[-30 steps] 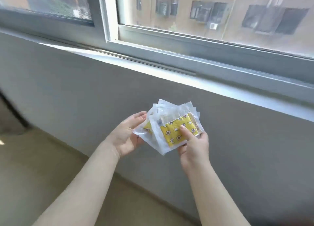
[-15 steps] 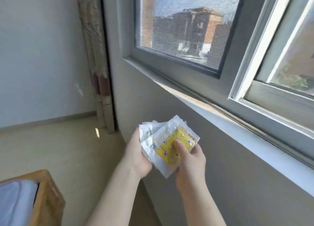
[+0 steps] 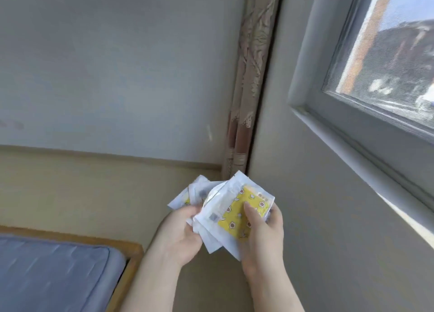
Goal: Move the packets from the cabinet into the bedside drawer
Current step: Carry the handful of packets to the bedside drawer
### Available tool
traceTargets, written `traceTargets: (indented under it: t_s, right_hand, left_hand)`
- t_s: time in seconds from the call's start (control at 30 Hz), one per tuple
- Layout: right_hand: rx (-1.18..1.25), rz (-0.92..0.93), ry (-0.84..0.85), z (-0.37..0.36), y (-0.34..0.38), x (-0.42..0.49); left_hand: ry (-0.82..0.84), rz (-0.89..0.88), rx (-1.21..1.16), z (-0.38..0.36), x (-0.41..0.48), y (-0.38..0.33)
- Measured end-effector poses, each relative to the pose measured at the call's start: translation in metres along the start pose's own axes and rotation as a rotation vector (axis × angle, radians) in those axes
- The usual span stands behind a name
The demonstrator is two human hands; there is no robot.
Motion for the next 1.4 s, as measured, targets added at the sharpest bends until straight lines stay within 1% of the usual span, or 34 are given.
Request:
traceTargets:
  t_s: [0.03,0.07,0.23,0.3,0.4,0.43,0.5,0.57,0.67,0.8,0.87,0.9,0.97,1.03,1.2,1.27,1.33,1.4]
  right_hand:
    - [0.002,-0.021,0.028,-0.021,-0.008,0.016]
    - [0.001,-0.038,0.053,-0.042,-0.016,0.031]
    - [0.033,-0.101,0.119,-0.148,-0.053,0.099]
    - [0.027,-0.088,0.155,-0.193,-0.06,0.125]
    - [-0.002,-0.09,0.23,-0.259,-0.07,0.165]
    - [-0.005,-0.099,0.256,-0.279,-0.076,0.178]
    - [-0.016,-0.127,0.288,-0.311,-0.089,0.2]
    - [-0.01,-0.146,0.301,-0.331,-0.096,0.217]
    - [0.021,-0.167,0.318,-0.366,-0.106,0.264]
    - [-0.013,-0.16,0.318,-0.409,-0.123,0.332]
    - [-0.018,-0.151,0.286,-0.426,-0.129,0.37]
    - [-0.017,-0.156,0.28,-0.436,-0.13,0.39]
    - [-0.027,-0.189,0.321,-0.459,-0.131,0.427]
    - [-0.052,-0.24,0.403,-0.485,-0.137,0.456]
    - [-0.159,-0.38,0.618,-0.549,-0.175,0.496]
    - [-0.196,-0.415,0.688,-0.576,-0.191,0.504]
    - [-0.22,-0.443,0.726,-0.605,-0.206,0.512]
    - [-0.237,-0.463,0.753,-0.635,-0.224,0.521]
  left_hand:
    - [-0.053,-0.02,-0.015,0.011,0.013,-0.016]
    - [-0.073,-0.044,-0.014,0.018,0.026,-0.034]
    - [-0.131,-0.19,0.089,0.056,0.095,-0.124]
    - [-0.105,-0.202,0.053,0.075,0.13,-0.161]
    - [0.005,-0.194,0.026,0.092,0.171,-0.22]
    - [0.017,-0.192,0.051,0.098,0.186,-0.236]
    - [-0.027,-0.215,0.144,0.11,0.216,-0.257]
    - [-0.1,-0.212,0.164,0.121,0.239,-0.265]
    - [-0.176,-0.228,0.065,0.135,0.287,-0.286]
    - [-0.155,-0.311,0.039,0.145,0.357,-0.317]
    - [-0.142,-0.393,0.067,0.153,0.391,-0.337]
    - [-0.141,-0.447,0.045,0.157,0.409,-0.348]
    - [-0.13,-0.54,0.027,0.161,0.442,-0.374]
    - [-0.139,-0.583,0.07,0.164,0.469,-0.395]
    - [-0.301,-0.578,0.049,0.185,0.518,-0.423]
    - [-0.402,-0.603,0.096,0.198,0.53,-0.434]
    - [-0.499,-0.618,0.126,0.217,0.544,-0.451]
    - [-0.518,-0.638,0.052,0.237,0.559,-0.47]
Point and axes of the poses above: each hand's wrist, its own x-axis towards the middle knuckle, its own z-axis out of the back of the hand, y = z × x, the point moved 3 cm from there along x, towards the middle knuckle, and after that the axes turned 3 degrees about z, right-handed, at the moved point
